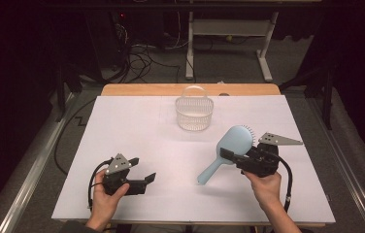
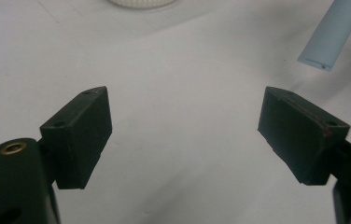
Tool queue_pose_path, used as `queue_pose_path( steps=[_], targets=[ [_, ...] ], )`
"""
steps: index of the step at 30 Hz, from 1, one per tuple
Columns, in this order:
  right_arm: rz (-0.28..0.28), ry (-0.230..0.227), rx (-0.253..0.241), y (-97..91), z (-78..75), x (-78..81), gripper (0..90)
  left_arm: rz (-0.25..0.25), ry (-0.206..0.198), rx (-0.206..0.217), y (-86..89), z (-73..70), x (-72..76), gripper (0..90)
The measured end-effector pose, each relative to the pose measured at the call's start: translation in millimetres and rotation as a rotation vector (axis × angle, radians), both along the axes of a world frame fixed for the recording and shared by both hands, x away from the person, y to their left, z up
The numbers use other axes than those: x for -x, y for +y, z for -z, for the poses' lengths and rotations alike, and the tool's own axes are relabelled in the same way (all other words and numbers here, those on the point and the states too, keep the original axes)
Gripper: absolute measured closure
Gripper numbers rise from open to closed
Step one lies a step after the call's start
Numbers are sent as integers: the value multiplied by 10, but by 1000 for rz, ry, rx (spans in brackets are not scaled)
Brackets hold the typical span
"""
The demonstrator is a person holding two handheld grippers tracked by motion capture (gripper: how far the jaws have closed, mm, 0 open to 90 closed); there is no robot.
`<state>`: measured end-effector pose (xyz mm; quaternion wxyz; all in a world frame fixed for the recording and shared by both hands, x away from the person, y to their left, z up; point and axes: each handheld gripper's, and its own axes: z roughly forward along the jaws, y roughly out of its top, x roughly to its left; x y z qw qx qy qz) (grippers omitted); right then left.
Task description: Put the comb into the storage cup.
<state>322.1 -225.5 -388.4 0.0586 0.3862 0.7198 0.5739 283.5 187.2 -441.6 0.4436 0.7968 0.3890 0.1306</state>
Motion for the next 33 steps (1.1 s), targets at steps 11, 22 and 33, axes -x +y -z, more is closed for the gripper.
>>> queue_pose_path(
  steps=[11,22,33],
  targets=[
    [23,6,-2,-105,-35,-59,546,-61,-7,21,177,9,-14,169],
    [53,-1,16,-182,-93,-116,543,-85,10,-17,310,61,-74,177],
    [85,-9,19,-248,-159,-188,542,-140,-26,-16,421,60,-99,177]
  ],
)
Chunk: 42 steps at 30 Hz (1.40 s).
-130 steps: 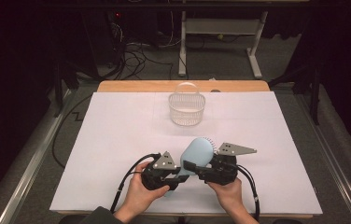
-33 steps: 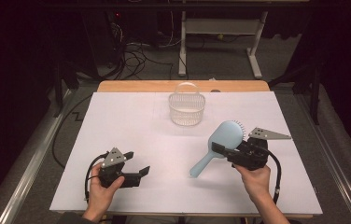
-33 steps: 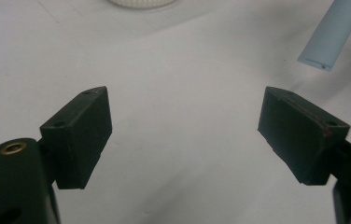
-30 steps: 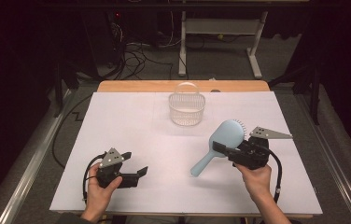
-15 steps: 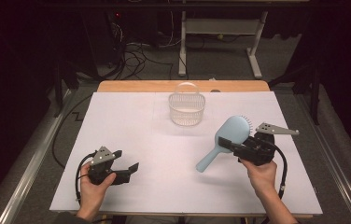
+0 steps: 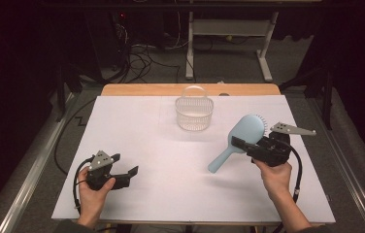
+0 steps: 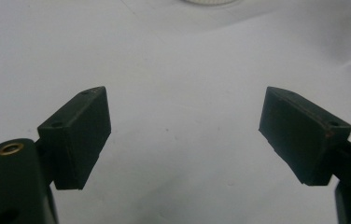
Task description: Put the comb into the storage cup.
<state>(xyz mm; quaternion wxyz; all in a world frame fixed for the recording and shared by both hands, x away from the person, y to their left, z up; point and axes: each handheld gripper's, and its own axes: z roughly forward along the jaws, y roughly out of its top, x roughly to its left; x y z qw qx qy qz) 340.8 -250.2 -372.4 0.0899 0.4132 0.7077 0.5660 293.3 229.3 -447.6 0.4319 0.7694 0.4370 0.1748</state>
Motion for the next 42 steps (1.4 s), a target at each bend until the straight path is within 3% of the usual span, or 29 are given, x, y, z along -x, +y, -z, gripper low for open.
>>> queue_pose_path(
  steps=[4,15,27,42],
  targets=[
    [17,-8,1,-22,-45,-32,540,-7,-16,-5,34,-6,-13,190],
    [53,-12,11,-76,-138,-144,535,-31,-20,32,160,3,-65,200],
    [71,-17,18,-98,-252,-282,535,-40,-27,4,176,19,-86,199],
    [79,-16,39,7,-351,-485,534,-41,-33,8,171,27,-87,199]
  ],
)
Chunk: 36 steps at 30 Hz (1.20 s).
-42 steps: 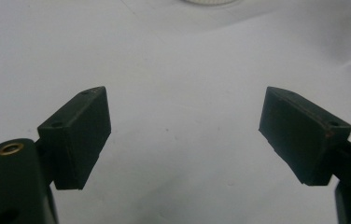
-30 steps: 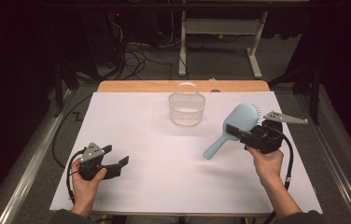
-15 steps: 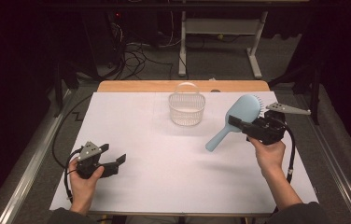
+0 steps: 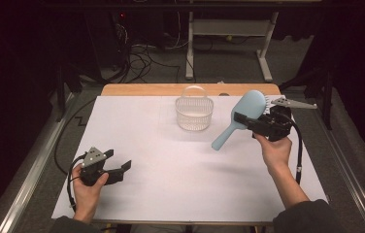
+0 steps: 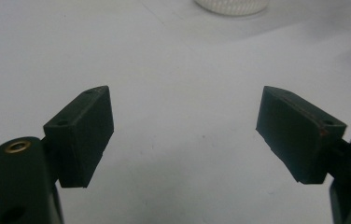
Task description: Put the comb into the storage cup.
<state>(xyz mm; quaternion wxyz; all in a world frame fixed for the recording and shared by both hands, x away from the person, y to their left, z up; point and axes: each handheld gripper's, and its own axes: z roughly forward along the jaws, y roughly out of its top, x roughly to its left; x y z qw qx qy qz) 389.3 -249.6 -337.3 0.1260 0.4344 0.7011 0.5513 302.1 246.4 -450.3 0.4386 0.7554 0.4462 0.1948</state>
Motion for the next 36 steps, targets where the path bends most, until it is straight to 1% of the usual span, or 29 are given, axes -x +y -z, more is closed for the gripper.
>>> queue_pose_path(
  steps=[6,15,22,31,36],
  targets=[
    [6,3,-3,23,-58,-87,531,2,-3,-1,-8,5,-4,199],
    [33,-14,5,47,-216,-214,530,4,-7,5,-4,6,-7,200],
    [38,-18,30,138,-308,-323,531,7,-7,9,-8,10,-12,199],
    [38,-18,45,267,-381,-462,532,4,-2,14,-1,14,-15,199],
    [43,-16,38,317,-417,-535,531,6,-3,13,-4,15,-14,199]
  ],
)
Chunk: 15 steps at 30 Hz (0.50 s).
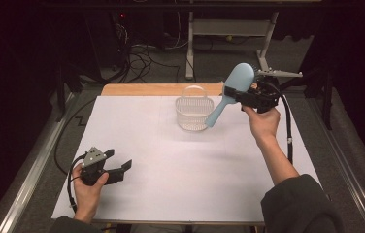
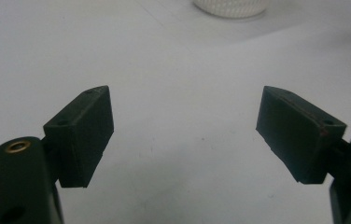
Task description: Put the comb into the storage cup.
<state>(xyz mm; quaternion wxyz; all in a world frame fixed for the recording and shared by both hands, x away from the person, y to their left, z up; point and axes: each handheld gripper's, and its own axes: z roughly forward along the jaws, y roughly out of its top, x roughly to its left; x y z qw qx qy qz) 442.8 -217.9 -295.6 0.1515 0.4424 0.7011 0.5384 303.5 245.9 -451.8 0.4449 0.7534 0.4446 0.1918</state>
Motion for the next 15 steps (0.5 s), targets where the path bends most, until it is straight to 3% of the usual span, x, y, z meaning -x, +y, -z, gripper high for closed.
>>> queue_pose_path(
  steps=[15],
  targets=[
    [11,-5,2,217,-33,-175,531,2,1,0,-2,3,3,199]
  ],
)
